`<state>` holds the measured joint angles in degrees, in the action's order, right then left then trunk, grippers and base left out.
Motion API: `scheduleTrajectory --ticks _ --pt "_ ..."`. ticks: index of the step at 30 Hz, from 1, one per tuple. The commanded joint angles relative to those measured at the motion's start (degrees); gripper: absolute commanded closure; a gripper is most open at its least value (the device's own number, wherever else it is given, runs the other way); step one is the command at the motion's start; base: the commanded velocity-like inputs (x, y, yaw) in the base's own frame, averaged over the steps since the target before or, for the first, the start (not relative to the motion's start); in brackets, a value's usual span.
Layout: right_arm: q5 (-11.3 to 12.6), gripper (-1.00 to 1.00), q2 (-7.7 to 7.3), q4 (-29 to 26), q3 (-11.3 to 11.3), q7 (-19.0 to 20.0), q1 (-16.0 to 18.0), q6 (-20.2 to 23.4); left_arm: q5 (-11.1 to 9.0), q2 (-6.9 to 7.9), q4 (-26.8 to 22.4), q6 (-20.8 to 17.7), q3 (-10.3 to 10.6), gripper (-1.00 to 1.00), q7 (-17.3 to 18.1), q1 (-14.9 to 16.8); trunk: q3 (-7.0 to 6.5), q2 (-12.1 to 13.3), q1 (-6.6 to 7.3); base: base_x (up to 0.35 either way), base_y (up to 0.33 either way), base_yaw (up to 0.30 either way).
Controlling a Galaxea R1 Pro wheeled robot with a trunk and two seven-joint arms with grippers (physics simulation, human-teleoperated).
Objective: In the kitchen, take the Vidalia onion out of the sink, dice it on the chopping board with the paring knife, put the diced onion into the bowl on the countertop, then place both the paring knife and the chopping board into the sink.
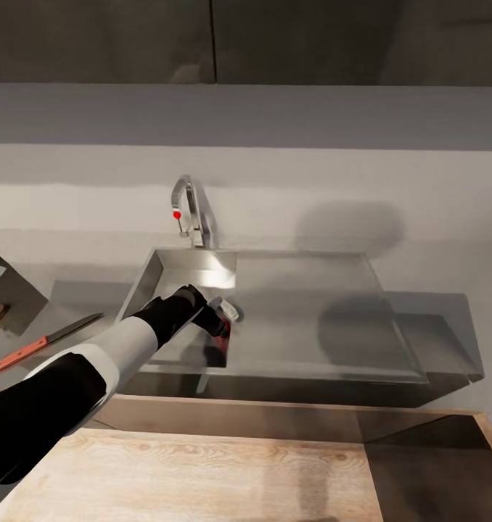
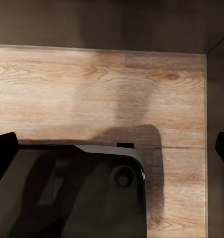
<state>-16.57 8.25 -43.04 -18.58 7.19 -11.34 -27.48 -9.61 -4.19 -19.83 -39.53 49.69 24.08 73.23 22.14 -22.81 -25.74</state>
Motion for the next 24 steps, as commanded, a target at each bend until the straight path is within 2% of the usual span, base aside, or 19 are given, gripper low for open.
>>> scheduleTrajectory --ticks 1,24 --pt "-0.2 -1.0 0.1 -0.1 -0.4 0.5 0.0 -0.1 -0.6 0.01 0.0 -0.3 0.4 -1.0 -0.1 0.1 0.09 -0.1 -0.04 0.022 0.0 0.0" --pt "-0.2 -1.0 0.13 -0.2 -0.4 0.5 0.0 -0.1 -0.6 -0.32 0.1 -0.4 0.5 -1.0 -0.2 0.1 0.09 -0.1 -0.04 0.002 0.0 0.0"
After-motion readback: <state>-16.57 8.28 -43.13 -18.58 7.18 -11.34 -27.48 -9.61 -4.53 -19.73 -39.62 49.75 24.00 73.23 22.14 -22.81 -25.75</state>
